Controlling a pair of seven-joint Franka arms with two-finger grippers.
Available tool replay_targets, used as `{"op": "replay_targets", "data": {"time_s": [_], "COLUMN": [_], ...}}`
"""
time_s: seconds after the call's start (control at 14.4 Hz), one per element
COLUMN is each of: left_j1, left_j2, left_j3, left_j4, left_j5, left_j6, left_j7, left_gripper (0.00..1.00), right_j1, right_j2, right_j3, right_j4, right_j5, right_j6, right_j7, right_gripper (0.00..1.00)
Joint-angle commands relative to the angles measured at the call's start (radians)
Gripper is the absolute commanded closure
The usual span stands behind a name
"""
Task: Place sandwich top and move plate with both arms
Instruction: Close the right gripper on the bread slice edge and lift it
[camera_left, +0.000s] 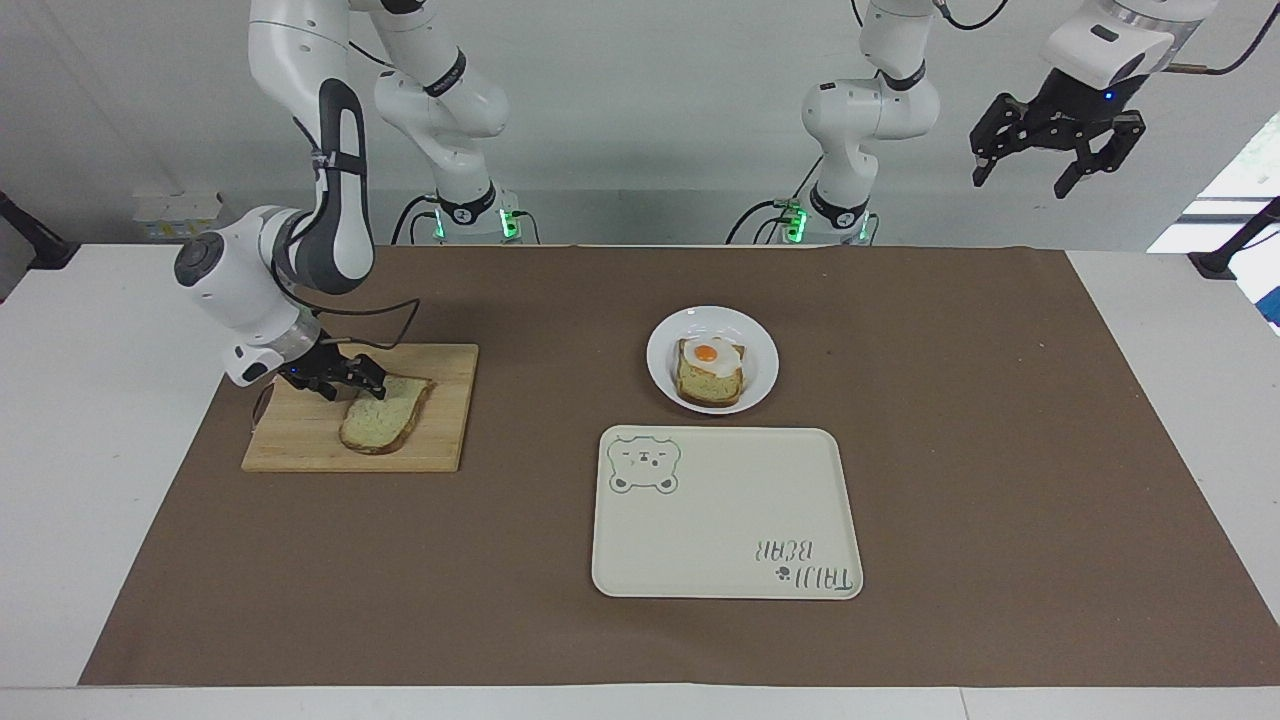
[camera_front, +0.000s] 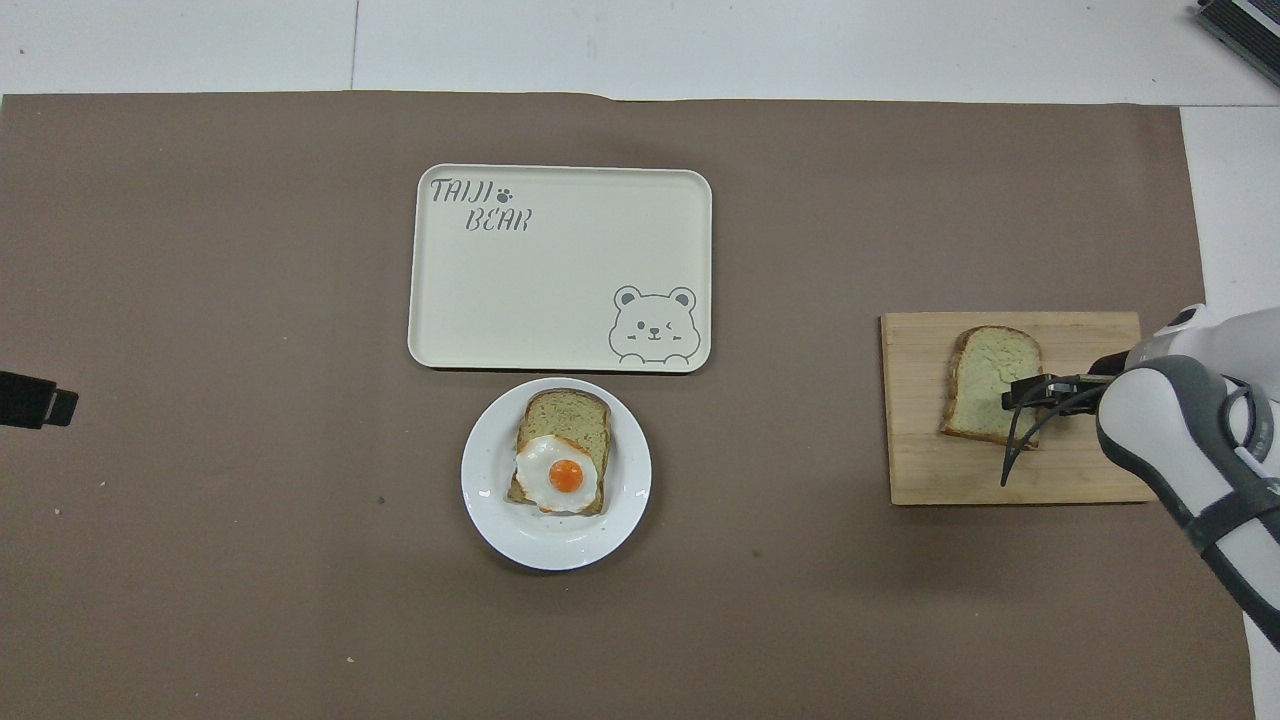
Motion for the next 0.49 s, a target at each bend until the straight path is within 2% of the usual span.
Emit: {"op": "replay_targets", "data": {"time_s": [0.0,0.07,0.42], "left_j1": [-0.004,-0.002,-0.002], "left_j2": [-0.025,-0.025,-0.025], "left_j3": [0.003,0.003,0.003], "left_j4": [-0.029,-0.031,-0.031], "left_j5": [-0.011,-0.011,-0.011], "left_j6": [0.011,0.012,0.015], "left_j7": [-0.012,-0.010,-0.010], "left_gripper": [0.00,0.00,0.00], "right_j1": [0.000,-0.001,0.000], "right_j2": [0.005,0.005,0.008], "right_j3": [0.001,0.003,0.003], "right_j4": [-0.002,0.000,0.006], "right_j5": [0.035,0.035,0.035], "right_j6": [0.019,0.018,0.013], "right_j7": [-0.017,-0.017,-0.013], "right_gripper": [0.89,1.00,1.00]}}
